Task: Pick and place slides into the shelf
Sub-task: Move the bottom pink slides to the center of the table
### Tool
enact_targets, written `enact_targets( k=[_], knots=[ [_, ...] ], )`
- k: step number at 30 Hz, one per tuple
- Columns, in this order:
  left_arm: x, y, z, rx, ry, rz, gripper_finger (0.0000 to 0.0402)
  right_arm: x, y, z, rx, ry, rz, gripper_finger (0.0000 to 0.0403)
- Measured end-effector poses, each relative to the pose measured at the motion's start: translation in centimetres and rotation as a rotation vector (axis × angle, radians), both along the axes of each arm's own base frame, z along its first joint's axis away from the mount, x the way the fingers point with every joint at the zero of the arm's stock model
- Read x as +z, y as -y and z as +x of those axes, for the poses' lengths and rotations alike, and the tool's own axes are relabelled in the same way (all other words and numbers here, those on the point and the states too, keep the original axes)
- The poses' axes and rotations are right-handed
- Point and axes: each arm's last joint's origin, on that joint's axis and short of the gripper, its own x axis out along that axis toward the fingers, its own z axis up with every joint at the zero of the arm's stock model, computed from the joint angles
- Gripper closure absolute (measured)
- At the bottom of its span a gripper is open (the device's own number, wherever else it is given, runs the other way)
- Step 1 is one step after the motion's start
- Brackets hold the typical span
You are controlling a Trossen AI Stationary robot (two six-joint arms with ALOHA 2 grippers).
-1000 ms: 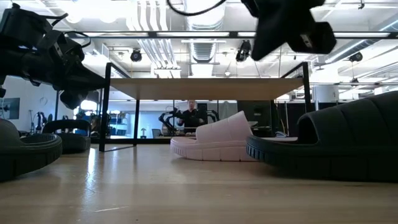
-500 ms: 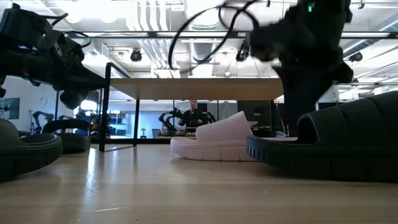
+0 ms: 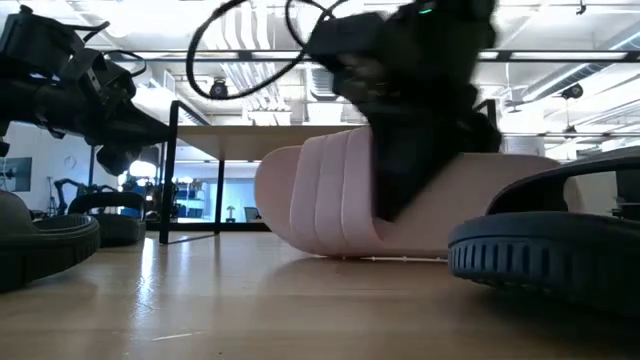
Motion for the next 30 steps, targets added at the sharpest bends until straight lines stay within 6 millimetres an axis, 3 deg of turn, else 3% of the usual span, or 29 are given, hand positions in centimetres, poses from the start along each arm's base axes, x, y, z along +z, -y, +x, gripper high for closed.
enact_targets(
  k=[5,13,30],
  knots=[
    [0.0,0.0,0.0,0.0,-0.004,-0.001,0.0402,1.2,0.9,1.6,-0.078,0.078,-0.047,0.0394],
    [-0.1,0.0,0.1,0.0,-0.011,-0.003,0.0402,3.4,2.4,2.3,-0.154,0.169,-0.107,0.0394],
    [-0.1,0.0,0.1,0.0,-0.013,-0.004,0.0402,6.5,2.0,4.1,0.086,0.227,-0.08,0.0394]
  ],
)
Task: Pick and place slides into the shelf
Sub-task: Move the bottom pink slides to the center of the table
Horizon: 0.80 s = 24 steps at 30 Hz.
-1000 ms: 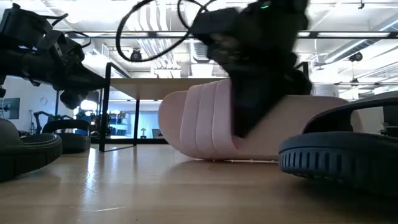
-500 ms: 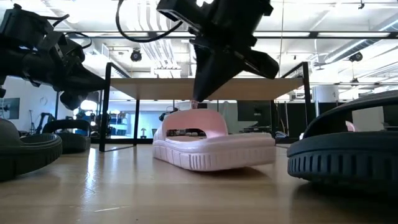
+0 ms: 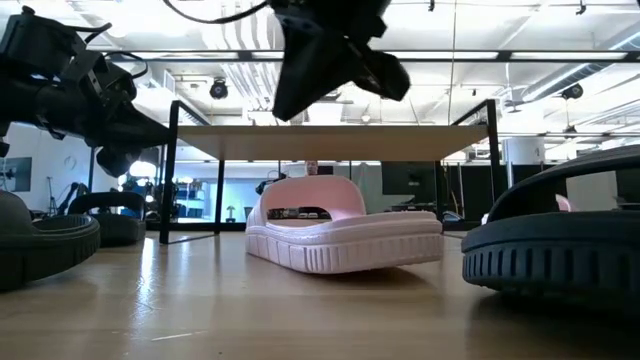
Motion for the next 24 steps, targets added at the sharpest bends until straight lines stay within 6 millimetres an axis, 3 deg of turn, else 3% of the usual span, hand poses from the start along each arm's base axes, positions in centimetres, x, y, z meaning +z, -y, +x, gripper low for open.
enact_targets(
  k=[11,24],
  knots=[
    [0.0,0.0,0.0,0.0,0.0,0.0,0.0402,-2.8,-0.4,2.7,0.275,-0.023,-0.138,0.0394],
    [0.0,0.0,0.0,0.0,0.0,0.0,0.0402,-6.4,3.1,4.8,0.314,-0.108,-0.161,0.0394]
  ],
)
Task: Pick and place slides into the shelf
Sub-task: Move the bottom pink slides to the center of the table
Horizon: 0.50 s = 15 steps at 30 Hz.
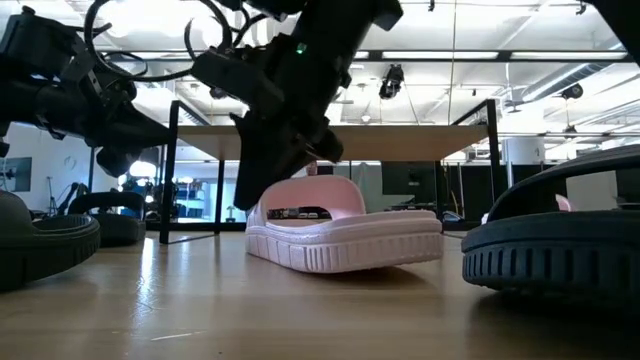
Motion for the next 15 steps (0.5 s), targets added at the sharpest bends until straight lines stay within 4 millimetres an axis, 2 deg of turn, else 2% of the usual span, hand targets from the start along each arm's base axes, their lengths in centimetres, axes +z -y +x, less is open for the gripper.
enact_targets(
  k=[7,15],
  knots=[
    [0.0,0.0,0.0,0.0,0.0,0.0,0.0402,-0.8,0.4,0.0,-0.017,-0.033,0.004,0.0394],
    [0.0,0.0,0.0,0.0,0.002,0.0,0.0402,-0.2,1.2,-0.8,-0.197,-0.074,-0.134,0.0394]
  ],
)
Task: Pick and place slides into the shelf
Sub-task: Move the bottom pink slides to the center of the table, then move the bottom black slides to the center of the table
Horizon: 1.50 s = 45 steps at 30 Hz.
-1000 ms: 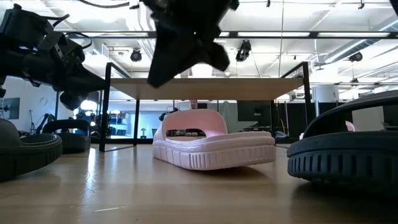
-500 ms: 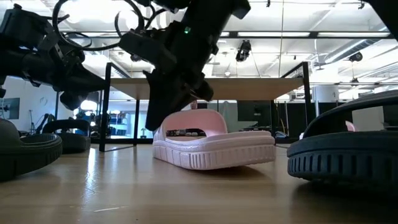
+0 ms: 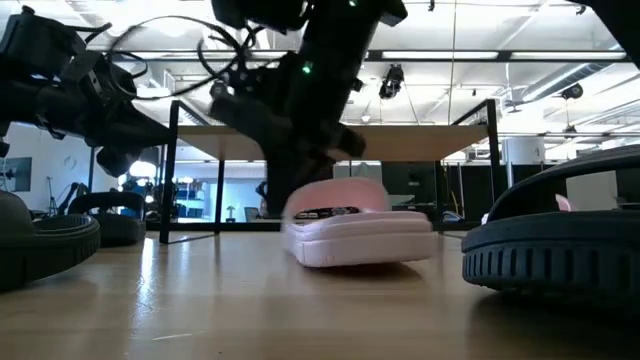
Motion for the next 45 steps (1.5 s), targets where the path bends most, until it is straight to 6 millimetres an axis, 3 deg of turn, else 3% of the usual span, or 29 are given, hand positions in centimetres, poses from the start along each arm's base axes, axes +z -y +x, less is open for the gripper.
enact_targets(
  k=[5,10,14,19,23,34,45],
  knots=[
    [0.0,0.0,0.0,0.0,-0.003,-0.001,0.0402,1.5,0.1,0.4,-0.022,0.02,0.016,0.0394],
    [0.0,0.0,0.0,0.0,-0.003,-0.001,0.0402,5.8,-0.8,0.6,0.038,0.054,0.098,0.0394],
    [0.0,0.0,0.0,0.0,-0.001,0.0,0.0402,7.4,-0.7,-0.8,0.031,-0.089,0.162,0.0394],
    [0.0,0.0,0.0,0.0,-0.001,0.0,0.0402,7.4,-1.1,-3.9,-0.056,-0.396,0.226,0.0394],
    [0.0,0.0,0.0,0.0,0.0,0.0,0.0402,7.3,-3.7,-5.8,-0.007,-0.528,0.209,0.0394],
    [0.0,0.0,0.0,0.0,-0.001,0.0,0.0402,7.0,-10.1,-8.8,-0.016,-0.581,0.338,0.0394],
    [0.0,0.0,0.0,0.0,0.0,0.0,0.0402,7.2,-12.8,-12.5,-0.407,-0.465,0.399,0.0394]
  ],
)
